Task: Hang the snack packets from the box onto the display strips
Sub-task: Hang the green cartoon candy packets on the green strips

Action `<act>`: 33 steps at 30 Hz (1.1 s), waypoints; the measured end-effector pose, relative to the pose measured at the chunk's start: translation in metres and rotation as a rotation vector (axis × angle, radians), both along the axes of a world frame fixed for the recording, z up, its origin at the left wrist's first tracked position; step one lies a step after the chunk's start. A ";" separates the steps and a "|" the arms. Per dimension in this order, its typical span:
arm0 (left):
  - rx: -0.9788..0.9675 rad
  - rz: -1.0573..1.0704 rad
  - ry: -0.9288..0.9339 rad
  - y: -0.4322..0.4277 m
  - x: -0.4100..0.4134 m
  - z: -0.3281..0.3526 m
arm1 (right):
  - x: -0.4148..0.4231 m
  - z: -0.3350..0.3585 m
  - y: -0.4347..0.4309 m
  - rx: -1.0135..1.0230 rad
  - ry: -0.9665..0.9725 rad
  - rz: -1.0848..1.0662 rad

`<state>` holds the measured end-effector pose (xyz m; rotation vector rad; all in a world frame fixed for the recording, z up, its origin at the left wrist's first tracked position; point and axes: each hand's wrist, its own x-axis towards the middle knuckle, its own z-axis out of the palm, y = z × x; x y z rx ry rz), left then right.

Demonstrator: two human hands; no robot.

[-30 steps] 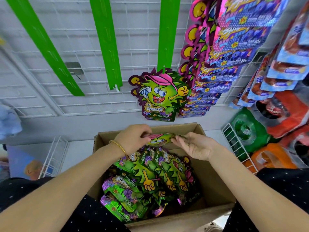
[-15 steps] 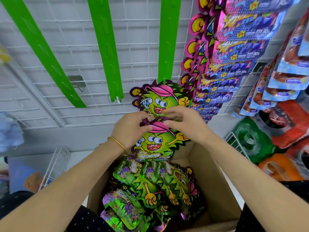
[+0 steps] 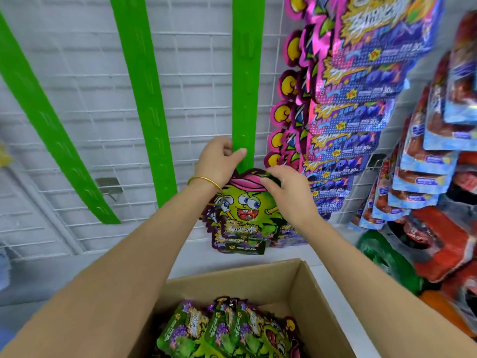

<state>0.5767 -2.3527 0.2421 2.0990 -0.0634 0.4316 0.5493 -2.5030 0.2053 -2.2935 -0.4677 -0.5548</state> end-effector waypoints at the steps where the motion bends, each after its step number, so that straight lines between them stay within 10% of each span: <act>1: 0.026 0.001 0.003 0.001 0.001 0.000 | 0.002 0.002 0.003 0.004 -0.022 -0.029; 33: -0.126 -0.069 0.135 0.014 -0.021 0.007 | 0.007 0.002 0.029 -0.150 0.047 -0.169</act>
